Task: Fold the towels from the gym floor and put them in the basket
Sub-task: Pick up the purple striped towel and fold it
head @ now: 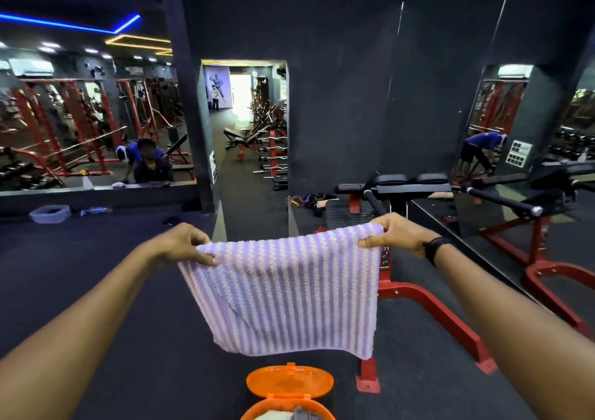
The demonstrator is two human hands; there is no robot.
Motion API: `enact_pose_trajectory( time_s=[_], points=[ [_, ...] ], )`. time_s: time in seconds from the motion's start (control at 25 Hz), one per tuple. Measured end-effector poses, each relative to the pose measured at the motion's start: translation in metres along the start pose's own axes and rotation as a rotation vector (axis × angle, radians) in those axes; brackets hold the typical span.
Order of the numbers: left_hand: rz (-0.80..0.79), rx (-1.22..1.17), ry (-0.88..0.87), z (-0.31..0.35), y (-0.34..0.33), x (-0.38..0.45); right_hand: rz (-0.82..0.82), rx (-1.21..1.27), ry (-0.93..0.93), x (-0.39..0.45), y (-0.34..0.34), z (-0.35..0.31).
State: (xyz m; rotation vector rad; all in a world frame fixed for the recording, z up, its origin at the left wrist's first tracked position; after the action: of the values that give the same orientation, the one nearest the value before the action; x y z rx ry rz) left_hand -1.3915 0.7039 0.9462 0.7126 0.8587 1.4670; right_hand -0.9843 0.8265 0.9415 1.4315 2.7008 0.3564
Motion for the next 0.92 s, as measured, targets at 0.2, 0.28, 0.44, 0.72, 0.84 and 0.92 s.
enact_pose_trajectory(
  time_s=[0.2, 0.28, 0.44, 0.72, 0.84, 0.92],
  points=[
    [0.084, -0.739, 0.057, 0.011, -0.013, -0.019, -0.039, 0.364, -0.173, -0.003, -0.009, -0.001],
    [-0.080, -0.726, 0.165, 0.000, -0.059, -0.035, -0.102, 0.373, -0.319, -0.010, -0.024, 0.029],
    [-0.025, -0.798, 0.342, -0.010, -0.081, -0.032, 0.087, 0.357, -0.350, -0.008, -0.026, 0.055],
    [0.146, -0.494, 0.159, -0.013, -0.062, -0.014, 0.136, 0.324, -0.143, 0.001, -0.023, 0.044],
    [0.147, 0.026, 0.028, -0.014, -0.061, -0.013, 0.065, -0.437, -0.101, 0.002, -0.023, 0.053],
    [0.146, 0.260, 0.059, -0.012, -0.054, -0.020, 0.125, -0.576, -0.046, -0.003, -0.025, 0.048]
  ],
)
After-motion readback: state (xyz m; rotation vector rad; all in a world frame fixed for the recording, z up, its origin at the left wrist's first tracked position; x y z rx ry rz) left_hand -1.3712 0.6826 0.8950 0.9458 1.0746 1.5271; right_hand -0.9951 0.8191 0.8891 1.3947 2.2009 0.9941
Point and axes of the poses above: each hand's wrist, its own x-axis towards the middle knuckle, its own y-axis out of the back of the hand, z = x × y, the point moved 2 cm from there along x, towards the middle knuckle, and after that the axes turned 13 degrees about x, right-handed, at the moved point
